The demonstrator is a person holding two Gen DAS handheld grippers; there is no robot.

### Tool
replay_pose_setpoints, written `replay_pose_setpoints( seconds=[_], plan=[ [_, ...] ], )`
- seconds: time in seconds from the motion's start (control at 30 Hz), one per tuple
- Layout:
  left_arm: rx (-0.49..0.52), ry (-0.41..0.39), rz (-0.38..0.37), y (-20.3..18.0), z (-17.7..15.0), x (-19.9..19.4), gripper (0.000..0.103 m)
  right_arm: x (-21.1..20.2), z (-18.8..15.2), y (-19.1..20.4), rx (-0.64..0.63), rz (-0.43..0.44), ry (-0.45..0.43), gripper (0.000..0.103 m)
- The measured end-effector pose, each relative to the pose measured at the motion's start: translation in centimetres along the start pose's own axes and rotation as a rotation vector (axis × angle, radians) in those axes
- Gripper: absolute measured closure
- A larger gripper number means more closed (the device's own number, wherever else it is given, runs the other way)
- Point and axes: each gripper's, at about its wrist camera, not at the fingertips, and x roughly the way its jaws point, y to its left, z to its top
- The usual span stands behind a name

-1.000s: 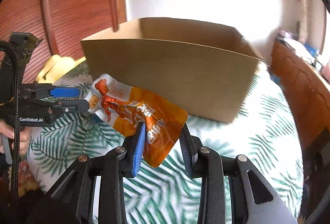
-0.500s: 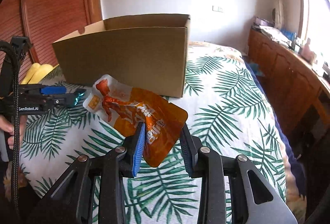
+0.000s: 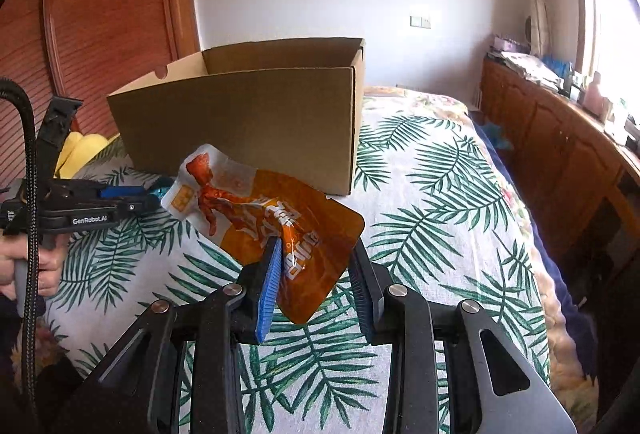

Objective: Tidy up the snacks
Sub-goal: 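Grasp the orange chicken-feet bag with the right gripper while the left gripper grasps the teal packet, then lift both held packets and carry them over the box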

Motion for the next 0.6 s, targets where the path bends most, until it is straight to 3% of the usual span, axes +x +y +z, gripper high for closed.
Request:
replay_pose_setpoints(
  seconds=[0.6],
  plan=[
    [0.047,-0.107,-0.027,-1.1,0.1,-5.6,0.082,-2.8,1.7,0.3,-0.005,0.003,-0.066,0.071]
  ],
)
